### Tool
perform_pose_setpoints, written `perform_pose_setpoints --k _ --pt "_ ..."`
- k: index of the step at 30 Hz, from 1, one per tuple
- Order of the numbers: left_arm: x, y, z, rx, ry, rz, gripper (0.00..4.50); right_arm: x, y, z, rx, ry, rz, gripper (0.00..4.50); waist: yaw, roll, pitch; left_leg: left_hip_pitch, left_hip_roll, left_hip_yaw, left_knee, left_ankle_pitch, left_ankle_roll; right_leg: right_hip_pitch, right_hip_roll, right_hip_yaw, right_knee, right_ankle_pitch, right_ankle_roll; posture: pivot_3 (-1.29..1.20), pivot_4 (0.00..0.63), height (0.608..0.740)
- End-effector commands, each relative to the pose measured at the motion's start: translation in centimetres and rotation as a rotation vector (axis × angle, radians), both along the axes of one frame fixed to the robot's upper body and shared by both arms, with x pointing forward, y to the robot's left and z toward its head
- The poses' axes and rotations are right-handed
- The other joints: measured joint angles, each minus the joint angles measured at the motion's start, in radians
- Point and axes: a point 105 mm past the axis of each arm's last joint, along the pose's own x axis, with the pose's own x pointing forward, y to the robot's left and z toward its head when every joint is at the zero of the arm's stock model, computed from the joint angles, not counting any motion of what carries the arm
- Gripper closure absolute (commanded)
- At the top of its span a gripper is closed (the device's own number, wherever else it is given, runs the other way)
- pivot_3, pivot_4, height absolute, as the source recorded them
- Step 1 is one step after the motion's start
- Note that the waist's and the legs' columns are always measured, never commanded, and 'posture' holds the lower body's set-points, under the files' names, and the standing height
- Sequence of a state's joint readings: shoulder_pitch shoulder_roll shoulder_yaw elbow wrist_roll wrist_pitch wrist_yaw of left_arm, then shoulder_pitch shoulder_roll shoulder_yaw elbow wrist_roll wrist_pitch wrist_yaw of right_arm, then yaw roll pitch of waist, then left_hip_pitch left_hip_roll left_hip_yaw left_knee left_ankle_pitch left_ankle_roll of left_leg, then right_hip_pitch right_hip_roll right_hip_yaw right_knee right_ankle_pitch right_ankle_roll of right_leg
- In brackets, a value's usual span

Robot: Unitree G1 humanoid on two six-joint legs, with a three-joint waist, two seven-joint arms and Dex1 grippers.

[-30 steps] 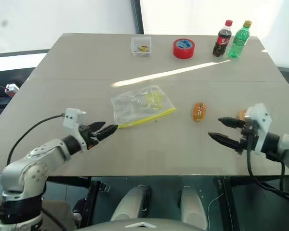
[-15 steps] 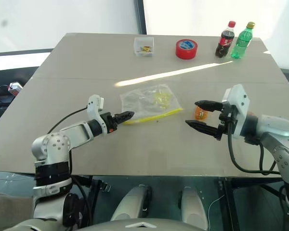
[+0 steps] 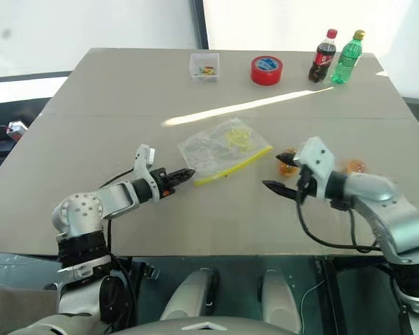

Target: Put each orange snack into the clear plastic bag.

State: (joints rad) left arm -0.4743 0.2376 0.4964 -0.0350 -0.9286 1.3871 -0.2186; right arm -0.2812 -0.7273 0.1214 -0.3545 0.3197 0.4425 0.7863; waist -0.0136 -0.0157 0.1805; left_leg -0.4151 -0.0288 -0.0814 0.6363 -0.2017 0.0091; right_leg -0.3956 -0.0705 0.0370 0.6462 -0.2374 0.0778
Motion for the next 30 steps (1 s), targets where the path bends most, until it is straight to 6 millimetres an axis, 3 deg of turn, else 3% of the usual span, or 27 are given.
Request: perform_pose_setpoints --k 1,7,15,16,18,24,30 --pt "-0.6 0.2 3.4 -0.068 -0.094 -0.016 4.41 1.4 1.4 -1.0 -0.132 -0.157 0.035 0.84 -0.001 0.0 0.0 0.0 0.0 0.0 0.0 0.0 0.0 0.0 0.0 0.0 0.0 0.0 0.0 0.0 0.15 0.74" --pt "-2.4 0.5 5.0 -0.09 -0.132 -0.055 4.41 4.6 3.4 -1.1 -0.199 -0.314 0.035 0.84 -0.002 0.0 0.0 0.0 0.0 -0.002 0.0 0.002 -0.004 -0.001 0.0 0.001 0.001 0.0 0.0 0.0 0.15 0.74" --pt "-3.9 0.9 5.1 -0.075 -0.138 -0.076 4.41 8.3 5.2 -1.0 -0.218 -0.404 0.004 0.84 0.0 0.0 0.0 0.001 -0.001 -0.003 0.0 0.003 -0.005 -0.001 0.0 0.001 0.002 0.0 -0.001 0.0 0.15 0.74" --pt "-3.9 1.0 5.1 -0.075 -0.138 -0.074 4.5 8.6 5.3 -0.7 -0.204 -0.416 0.001 1.24 0.001 0.0 0.0 0.001 -0.001 -0.003 0.0 0.003 -0.005 -0.001 0.0 0.001 0.003 0.0 -0.001 0.0 0.15 0.74" --pt "-4.0 1.0 5.1 -0.067 -0.133 -0.069 4.5 8.8 5.5 -0.4 -0.182 -0.425 0.0 1.55 0.0 -0.001 0.0 0.0 -0.001 -0.004 0.0 0.003 -0.005 -0.001 0.0 0.002 0.003 0.0 -0.001 0.0 0.15 0.74" --pt "-4.4 1.3 4.8 -0.073 -0.106 -0.052 4.5 8.4 6.2 -0.9 -0.177 -0.423 0.041 4.38 -0.001 0.0 0.0 0.001 -0.001 -0.003 -0.001 0.003 -0.005 -0.002 0.0 0.002 0.003 0.0 -0.001 0.0 0.15 0.74" --pt "-4.2 1.5 4.5 -0.028 -0.091 -0.035 4.5 8.4 6.7 -0.7 -0.165 -0.426 0.047 4.45 -0.001 0.0 0.0 0.001 -0.001 -0.003 -0.001 0.002 -0.005 -0.002 0.0 0.003 0.004 0.0 -0.001 0.0 0.15 0.74"
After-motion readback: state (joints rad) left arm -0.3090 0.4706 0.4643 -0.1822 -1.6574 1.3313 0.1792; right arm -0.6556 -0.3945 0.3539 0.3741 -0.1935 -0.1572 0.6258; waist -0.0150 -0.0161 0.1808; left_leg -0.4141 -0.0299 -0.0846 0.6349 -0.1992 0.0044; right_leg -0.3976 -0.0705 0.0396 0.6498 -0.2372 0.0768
